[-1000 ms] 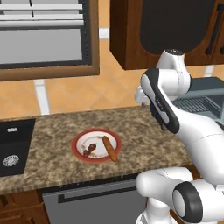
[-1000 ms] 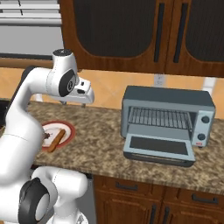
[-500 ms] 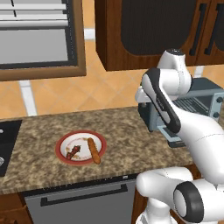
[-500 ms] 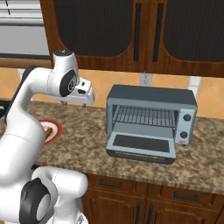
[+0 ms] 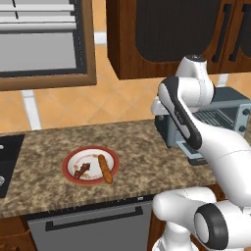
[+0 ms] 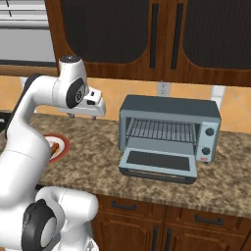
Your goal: Pick up the kebab skewer and baguette bread, and place them inside the toaster oven. Close the toaster oven door and start by setting the timer.
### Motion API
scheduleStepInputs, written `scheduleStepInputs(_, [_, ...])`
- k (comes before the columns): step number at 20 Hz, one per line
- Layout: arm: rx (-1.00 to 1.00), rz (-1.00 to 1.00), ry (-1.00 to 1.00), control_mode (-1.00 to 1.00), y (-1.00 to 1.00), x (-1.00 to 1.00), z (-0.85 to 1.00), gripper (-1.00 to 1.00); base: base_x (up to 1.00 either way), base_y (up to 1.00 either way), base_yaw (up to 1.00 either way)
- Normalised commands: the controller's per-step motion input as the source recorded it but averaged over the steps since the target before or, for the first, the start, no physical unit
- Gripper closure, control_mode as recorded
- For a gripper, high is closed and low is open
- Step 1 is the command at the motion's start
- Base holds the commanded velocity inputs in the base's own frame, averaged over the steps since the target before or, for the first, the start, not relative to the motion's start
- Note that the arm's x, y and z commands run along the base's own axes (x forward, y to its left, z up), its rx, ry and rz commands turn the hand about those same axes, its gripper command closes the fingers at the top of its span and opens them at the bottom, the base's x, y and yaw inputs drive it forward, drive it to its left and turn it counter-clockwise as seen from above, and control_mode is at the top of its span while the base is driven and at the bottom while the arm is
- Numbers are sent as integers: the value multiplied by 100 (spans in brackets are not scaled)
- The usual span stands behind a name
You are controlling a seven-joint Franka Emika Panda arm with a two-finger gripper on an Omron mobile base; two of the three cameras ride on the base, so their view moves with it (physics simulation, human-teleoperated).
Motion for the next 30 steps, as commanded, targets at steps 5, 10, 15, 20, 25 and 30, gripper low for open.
scheduleStepInputs(5, [0,0,0,-100,0,0,0,-100,0,0,0])
scheduleStepInputs(10, [0,7,-3,-100,-17,-11,-13,-100,0,0,0])
scheduleStepInputs(15, [0,27,-12,-100,-82,-22,-17,-100,0,0,0])
scheduleStepInputs(20, [-1,24,-32,-100,-79,-4,-19,-100,0,0,0])
scheduleStepInputs(25, [-5,24,-36,-100,-55,8,-44,-100,0,0,0])
scheduleStepInputs(30, [0,18,-37,-100,-60,9,-21,-100,0,0,0])
